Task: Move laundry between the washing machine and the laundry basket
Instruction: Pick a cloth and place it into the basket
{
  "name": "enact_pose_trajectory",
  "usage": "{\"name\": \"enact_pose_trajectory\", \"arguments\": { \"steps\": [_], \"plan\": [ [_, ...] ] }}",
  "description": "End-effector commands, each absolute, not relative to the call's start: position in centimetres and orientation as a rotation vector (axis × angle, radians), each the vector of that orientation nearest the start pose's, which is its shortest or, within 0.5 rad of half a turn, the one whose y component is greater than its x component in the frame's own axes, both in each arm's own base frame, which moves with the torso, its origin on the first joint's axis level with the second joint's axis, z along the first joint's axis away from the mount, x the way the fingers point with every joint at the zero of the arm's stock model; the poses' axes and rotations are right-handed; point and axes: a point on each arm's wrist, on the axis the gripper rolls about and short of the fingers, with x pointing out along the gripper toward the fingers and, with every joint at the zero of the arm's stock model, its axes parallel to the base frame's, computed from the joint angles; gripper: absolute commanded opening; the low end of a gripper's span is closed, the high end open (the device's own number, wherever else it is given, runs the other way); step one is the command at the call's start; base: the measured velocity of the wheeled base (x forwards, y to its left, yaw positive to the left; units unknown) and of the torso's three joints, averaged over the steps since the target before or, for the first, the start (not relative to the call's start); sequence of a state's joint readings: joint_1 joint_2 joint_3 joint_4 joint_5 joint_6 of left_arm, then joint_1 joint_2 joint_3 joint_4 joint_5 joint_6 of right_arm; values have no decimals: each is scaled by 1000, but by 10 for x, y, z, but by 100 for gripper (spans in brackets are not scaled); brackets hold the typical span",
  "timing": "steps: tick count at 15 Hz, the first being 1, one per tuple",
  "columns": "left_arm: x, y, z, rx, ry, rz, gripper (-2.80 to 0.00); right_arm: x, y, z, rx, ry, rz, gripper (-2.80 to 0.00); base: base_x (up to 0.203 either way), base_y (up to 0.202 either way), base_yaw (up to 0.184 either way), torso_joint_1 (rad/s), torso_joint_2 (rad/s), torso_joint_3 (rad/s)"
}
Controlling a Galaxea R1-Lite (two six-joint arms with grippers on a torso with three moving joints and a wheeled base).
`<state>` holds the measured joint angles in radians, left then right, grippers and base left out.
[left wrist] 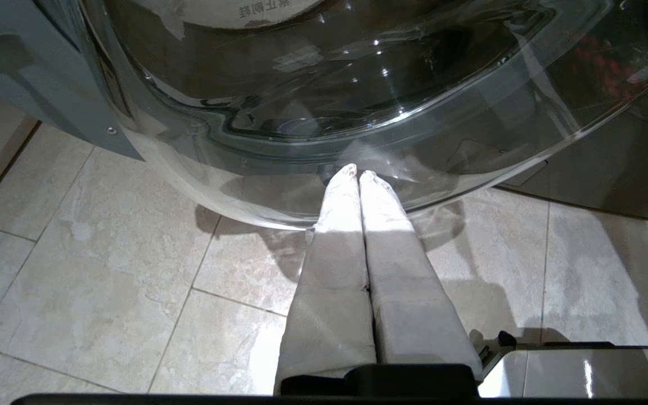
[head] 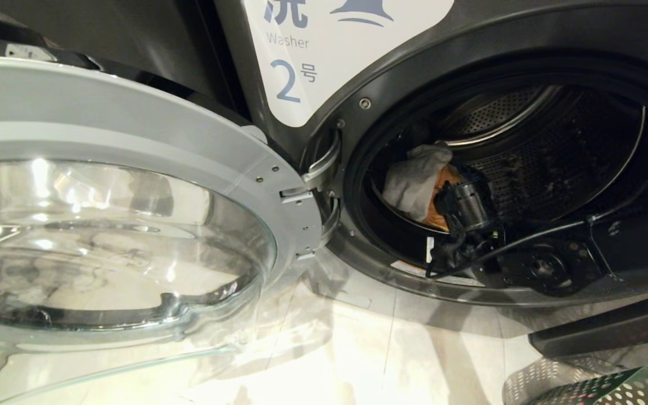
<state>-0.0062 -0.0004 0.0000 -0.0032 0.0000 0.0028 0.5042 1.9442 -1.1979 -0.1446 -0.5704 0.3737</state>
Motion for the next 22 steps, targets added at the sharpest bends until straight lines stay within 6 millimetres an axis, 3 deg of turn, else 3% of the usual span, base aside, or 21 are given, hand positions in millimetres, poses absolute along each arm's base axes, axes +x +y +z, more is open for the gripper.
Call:
{"name": "enact_pose_trajectory", "arguments": {
  "steps": [1, 6, 9, 15, 22],
  "plan": [
    [-23, 0, 75, 3, -2, -6, -280, 362, 167, 163, 83, 476, -200, 0, 0, 0, 0, 0, 0, 0],
    [-23, 0, 75, 3, -2, -6, -280, 409, 123, 180, 78, 429, -289, 0, 0, 0, 0, 0, 0, 0],
    [-23, 0, 75, 3, -2, -5, -280, 429, 97, 179, 57, 432, -298, 0, 0, 0, 0, 0, 0, 0],
    [-23, 0, 75, 3, -2, -6, -280, 468, 86, 173, 37, 385, -291, 0, 0, 0, 0, 0, 0, 0],
    [-23, 0, 75, 3, -2, -6, -280, 498, 71, 144, 34, 408, -228, 0, 0, 0, 0, 0, 0, 0]
  ]
}}
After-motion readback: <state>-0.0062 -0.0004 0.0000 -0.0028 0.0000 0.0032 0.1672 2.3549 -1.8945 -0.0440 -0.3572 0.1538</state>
